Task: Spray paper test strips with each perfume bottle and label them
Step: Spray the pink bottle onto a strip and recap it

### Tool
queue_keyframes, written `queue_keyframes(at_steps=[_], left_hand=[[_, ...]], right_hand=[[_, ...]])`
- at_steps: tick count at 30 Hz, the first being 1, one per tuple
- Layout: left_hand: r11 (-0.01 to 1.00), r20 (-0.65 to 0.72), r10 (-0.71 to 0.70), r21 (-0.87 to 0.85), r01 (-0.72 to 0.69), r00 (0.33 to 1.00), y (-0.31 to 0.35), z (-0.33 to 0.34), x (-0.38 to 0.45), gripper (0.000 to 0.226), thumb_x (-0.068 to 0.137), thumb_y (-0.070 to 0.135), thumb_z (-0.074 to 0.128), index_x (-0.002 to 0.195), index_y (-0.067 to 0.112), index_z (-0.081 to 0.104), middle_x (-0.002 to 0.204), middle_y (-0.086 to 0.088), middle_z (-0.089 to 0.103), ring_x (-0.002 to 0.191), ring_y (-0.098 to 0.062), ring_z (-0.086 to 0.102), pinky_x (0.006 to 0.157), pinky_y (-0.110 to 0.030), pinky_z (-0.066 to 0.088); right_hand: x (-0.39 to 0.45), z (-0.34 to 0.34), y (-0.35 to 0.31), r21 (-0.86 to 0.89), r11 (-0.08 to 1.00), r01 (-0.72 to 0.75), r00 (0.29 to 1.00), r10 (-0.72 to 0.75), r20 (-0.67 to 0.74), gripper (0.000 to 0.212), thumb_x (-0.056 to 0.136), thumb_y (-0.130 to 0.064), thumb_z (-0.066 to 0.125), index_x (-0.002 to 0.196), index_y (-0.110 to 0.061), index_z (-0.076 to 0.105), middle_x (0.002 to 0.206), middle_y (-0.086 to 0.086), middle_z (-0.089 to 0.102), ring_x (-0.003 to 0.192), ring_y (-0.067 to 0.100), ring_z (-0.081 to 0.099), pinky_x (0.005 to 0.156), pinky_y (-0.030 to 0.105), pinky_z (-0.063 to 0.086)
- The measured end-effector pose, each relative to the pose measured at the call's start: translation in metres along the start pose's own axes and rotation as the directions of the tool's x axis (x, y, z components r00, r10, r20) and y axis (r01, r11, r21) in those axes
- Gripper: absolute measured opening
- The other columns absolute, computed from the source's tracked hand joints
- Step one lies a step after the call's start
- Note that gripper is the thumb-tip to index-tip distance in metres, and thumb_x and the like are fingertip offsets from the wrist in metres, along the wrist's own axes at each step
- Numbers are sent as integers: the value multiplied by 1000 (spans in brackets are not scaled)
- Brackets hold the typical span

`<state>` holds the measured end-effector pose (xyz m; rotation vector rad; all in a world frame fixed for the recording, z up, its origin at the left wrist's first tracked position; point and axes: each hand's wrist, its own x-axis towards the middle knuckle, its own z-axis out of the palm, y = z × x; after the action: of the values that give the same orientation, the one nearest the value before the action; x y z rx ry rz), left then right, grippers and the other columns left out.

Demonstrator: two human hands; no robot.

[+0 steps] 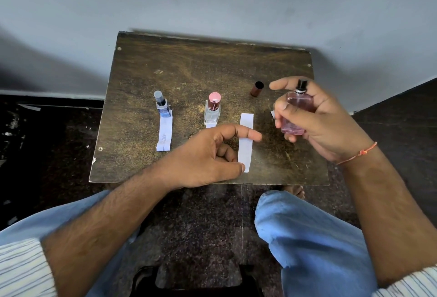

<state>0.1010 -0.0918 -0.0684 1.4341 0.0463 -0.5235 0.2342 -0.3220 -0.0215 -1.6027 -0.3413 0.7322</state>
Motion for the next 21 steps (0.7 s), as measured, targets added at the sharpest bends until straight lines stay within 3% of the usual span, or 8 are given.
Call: queue_keyframes(at_steps=[6, 10, 14, 18, 21], left_hand=[[999, -20, 44, 28, -43, 999, -1, 2, 0, 63, 92, -4, 78, 137, 39, 68, 75, 0, 57, 64, -29, 42, 59, -40, 41], [998, -74, 62, 28, -60, 995, 1, 2, 1, 61, 91, -4, 76, 136, 35, 68, 68, 7, 55, 56, -26, 37, 55, -35, 37], [996, -102, 88, 13, -87, 991, 5, 2, 1, 59, 86, -2, 71, 134, 31, 71, 74, -5, 50, 63, -40, 36, 60, -42, 37], [995, -102, 102, 18, -101, 990, 5, 4, 1, 60, 85, -4, 70, 136, 28, 70, 73, 5, 53, 65, -25, 41, 55, -32, 38], [995, -105, 98, 24, -96, 990, 5, 4, 1, 60, 85, -3, 70, 136, 28, 69, 72, 6, 53, 63, -22, 41, 54, -30, 38]], right_hand=[[1, 7, -2, 83, 993, -81, 996, 77, 48, 18, 100, -16, 68, 117, -15, 66, 102, 15, 76, 86, 25, 65, 60, 34, 49], [1, 6, -6, 69, 991, -111, 992, 106, 75, 29, 99, -15, 67, 127, -9, 70, 110, 16, 78, 87, 21, 65, 61, 33, 49], [1, 10, -3, -66, 994, -88, 995, 92, 48, 34, 102, -14, 66, 135, -20, 71, 105, 10, 78, 89, 33, 58, 61, 31, 53], [1, 16, -2, -117, 987, -114, 993, 117, 24, 36, 108, -13, 62, 138, -33, 67, 95, 0, 64, 93, 20, 67, 66, 46, 65], [2, 20, -3, -284, 951, -126, 992, 124, -28, 39, 107, -22, 64, 143, -38, 61, 100, 2, 59, 88, 17, 64, 65, 42, 65]])
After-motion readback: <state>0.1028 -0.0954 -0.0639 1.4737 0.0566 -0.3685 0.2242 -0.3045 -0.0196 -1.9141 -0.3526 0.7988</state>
